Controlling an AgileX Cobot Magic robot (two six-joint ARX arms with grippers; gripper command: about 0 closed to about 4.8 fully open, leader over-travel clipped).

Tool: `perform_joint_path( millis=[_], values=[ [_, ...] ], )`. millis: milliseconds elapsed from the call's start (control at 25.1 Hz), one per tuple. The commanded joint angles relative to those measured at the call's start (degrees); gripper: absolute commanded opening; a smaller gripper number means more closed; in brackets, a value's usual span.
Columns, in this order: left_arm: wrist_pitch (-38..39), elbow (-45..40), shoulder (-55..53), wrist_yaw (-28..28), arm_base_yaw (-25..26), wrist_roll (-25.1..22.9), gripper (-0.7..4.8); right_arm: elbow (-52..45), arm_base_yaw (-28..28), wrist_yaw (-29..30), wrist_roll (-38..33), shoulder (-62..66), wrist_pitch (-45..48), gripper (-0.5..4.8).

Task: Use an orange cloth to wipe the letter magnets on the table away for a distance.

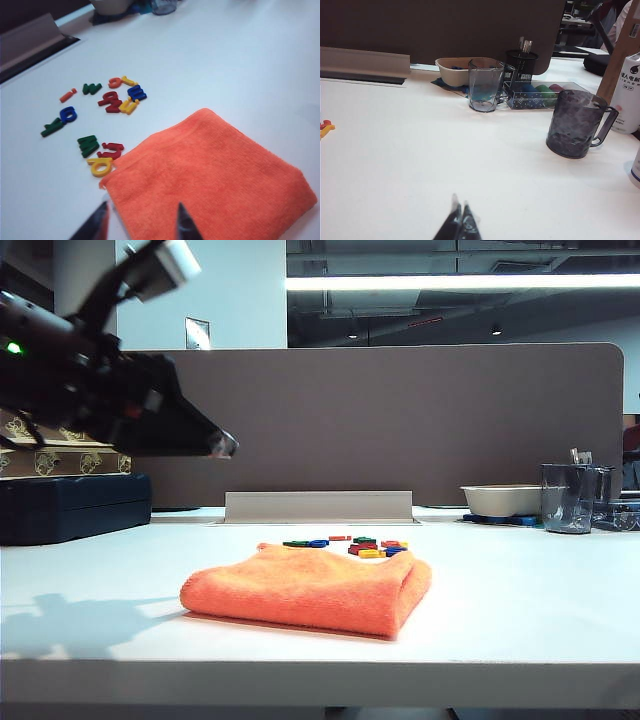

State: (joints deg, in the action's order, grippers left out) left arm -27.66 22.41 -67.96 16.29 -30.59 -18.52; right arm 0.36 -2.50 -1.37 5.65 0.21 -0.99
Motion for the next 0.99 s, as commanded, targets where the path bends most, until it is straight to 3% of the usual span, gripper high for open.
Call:
perform_joint_path(
  millis=[40,199,278,438,875,915,995],
  values=[
    [-2.14,3.23,-4.37,2.27,-0.28,1.09,1.63,-0.39,0.0,0.04,-0.09,-0.11,0.79,0.0],
    [-2.19,7.5,-10.4,3.06,-2.95,1.6,1.68,-0.39,-0.02,0.02,-0.09,-0.11,0.81,0.0],
    [-2.08,9.01,-13.53,3.02,-4.81,1.6,2.26,-0.39,0.0,0.02,-0.09,-0.11,0.81,0.0],
    [-2.03,10.14,-18.14,2.82,-7.8,1.57,2.41,-0.39,0.0,0.02,-0.09,-0.11,0.81,-0.01],
    [-1.6,10.25,-25.22,0.24,-8.52,1.6,2.85,-0.39,0.0,0.04,-0.09,-0.11,0.81,0.0],
    [-1.55,10.25,-25.86,0.17,-8.52,1.6,3.13,-0.39,0.0,0.04,-0.09,-0.11,0.81,0.0],
    [-1.27,10.27,-26.8,0.17,-8.52,1.62,3.2,-0.39,0.0,0.04,-0.09,-0.11,0.81,0.0]
  ],
)
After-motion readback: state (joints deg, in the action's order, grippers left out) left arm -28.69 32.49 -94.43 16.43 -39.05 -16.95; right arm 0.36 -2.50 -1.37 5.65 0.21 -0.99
